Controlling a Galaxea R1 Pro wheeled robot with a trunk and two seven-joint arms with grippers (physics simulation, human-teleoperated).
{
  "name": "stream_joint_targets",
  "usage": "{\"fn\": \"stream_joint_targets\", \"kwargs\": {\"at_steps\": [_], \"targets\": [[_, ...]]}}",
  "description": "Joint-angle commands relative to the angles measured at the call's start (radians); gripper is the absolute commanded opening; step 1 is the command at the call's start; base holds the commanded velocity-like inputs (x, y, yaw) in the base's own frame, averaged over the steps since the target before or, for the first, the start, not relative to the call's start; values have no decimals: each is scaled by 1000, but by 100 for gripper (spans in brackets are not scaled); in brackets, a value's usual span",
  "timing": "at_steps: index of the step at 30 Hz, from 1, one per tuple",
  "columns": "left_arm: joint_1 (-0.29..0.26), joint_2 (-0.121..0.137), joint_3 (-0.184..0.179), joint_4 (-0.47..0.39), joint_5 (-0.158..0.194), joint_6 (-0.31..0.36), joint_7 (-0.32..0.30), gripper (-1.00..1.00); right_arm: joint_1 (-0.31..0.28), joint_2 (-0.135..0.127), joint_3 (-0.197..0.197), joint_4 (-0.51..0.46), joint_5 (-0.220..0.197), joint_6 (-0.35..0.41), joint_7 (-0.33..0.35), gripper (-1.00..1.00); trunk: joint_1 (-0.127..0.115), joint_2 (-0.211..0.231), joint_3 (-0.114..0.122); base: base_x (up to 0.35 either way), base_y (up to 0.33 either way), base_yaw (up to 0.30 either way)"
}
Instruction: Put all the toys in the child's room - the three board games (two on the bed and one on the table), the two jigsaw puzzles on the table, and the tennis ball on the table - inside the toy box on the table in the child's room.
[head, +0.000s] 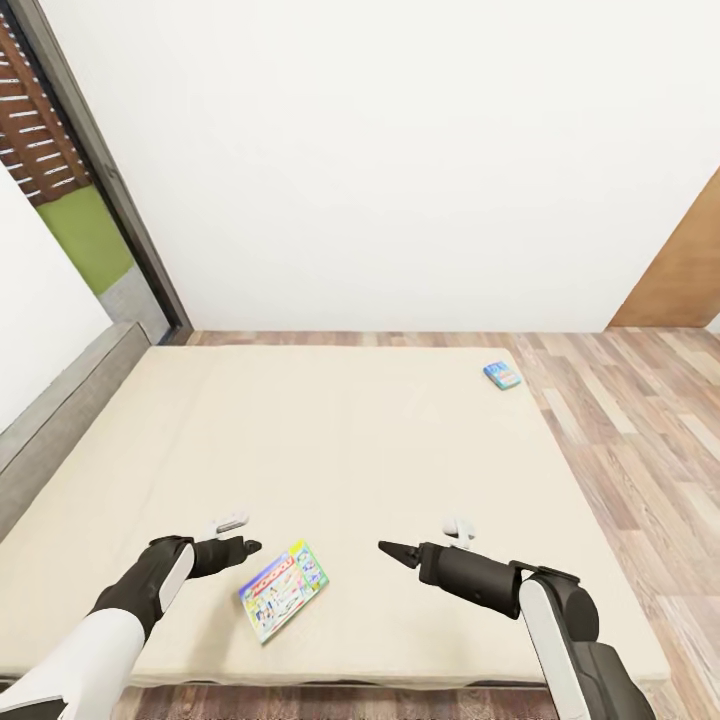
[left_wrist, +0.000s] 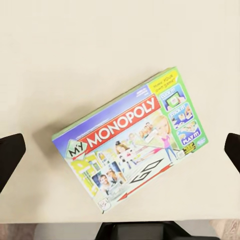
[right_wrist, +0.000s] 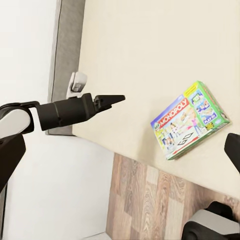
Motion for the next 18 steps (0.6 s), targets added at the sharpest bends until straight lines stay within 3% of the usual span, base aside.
{"fn": "stream_joint_targets", "kwargs": {"at_steps": [1, 18], "targets": [[-1, 0, 3, -1, 10, 9, 1, 100, -1, 1, -3, 0, 6, 6, 8, 100, 0, -2, -3, 0, 0, 0], [-1, 0, 4, -1, 12, 3, 1, 100, -1, 1, -2, 3, 8, 1, 6, 100, 0, -2, -31, 0, 0, 0]]}}
